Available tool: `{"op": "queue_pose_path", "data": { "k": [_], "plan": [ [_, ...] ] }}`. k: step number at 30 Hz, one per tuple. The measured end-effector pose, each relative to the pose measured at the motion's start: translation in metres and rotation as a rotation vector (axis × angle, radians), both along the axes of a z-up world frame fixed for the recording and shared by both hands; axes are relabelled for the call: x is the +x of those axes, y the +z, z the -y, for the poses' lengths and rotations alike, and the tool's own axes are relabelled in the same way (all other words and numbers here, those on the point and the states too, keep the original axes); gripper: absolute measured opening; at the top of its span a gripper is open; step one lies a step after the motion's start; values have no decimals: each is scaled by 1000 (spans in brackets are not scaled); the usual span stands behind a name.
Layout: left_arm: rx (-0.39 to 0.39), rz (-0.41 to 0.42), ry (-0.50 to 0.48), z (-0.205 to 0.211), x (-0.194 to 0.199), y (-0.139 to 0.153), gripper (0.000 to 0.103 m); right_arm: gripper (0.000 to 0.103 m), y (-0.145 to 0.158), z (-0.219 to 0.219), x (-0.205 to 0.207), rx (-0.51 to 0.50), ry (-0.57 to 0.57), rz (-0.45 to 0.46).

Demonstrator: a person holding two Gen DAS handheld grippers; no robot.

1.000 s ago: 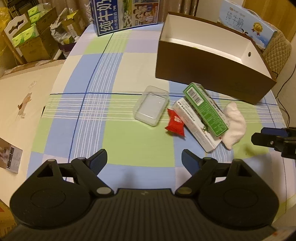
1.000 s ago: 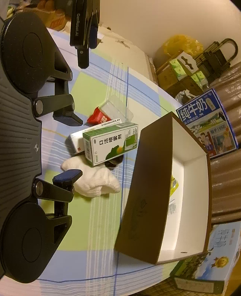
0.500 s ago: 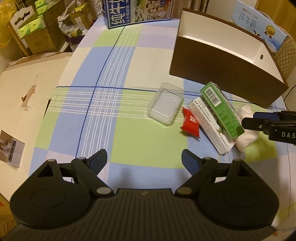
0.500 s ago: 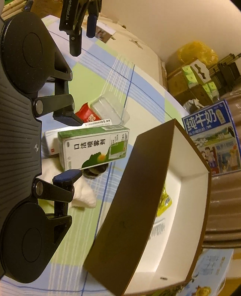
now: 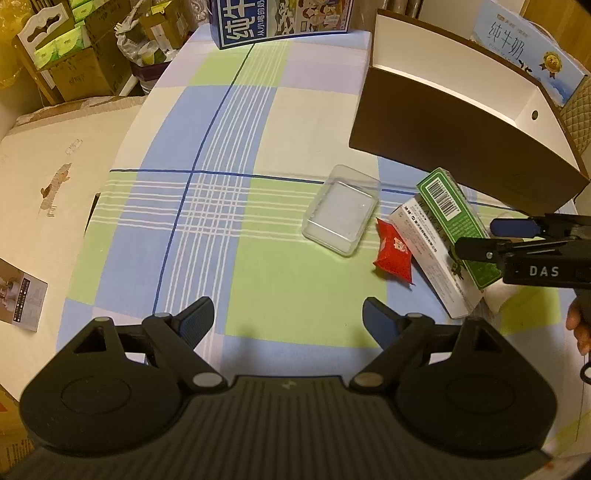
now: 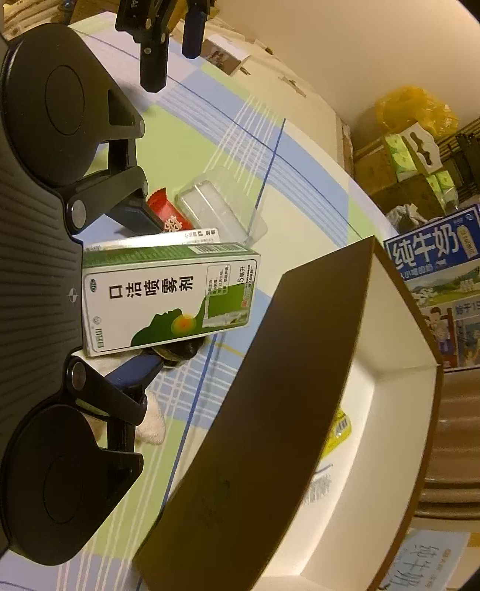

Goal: Organize objects
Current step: 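Grasp the green-and-white medicine box with the right tool while the left tool grasps the clear plastic tray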

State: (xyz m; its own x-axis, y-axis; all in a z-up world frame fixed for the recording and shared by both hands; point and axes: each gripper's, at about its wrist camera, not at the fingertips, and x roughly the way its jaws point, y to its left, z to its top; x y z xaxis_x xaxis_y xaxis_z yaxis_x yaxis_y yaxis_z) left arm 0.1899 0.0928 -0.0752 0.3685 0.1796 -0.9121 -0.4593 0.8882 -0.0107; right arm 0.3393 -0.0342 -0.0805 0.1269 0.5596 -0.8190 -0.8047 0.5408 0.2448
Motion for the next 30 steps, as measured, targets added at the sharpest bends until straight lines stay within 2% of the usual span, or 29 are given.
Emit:
{"op": "queue_pose_path", "data": {
  "k": [11, 13, 25, 30],
  "plan": [
    [-1, 4, -15, -3, 14, -6, 85, 69, -11, -14, 12, -1, 9, 3],
    [-2, 7, -18, -3, 15, -6, 85, 59, -9, -14, 12, 9, 13, 19],
    [21, 23, -60, -3, 30, -14, 85, 58, 10, -4, 11, 56, -13, 67],
    [59, 29, -125, 0, 45, -24, 85, 58, 21, 6, 12, 72, -56, 71]
  ]
}}
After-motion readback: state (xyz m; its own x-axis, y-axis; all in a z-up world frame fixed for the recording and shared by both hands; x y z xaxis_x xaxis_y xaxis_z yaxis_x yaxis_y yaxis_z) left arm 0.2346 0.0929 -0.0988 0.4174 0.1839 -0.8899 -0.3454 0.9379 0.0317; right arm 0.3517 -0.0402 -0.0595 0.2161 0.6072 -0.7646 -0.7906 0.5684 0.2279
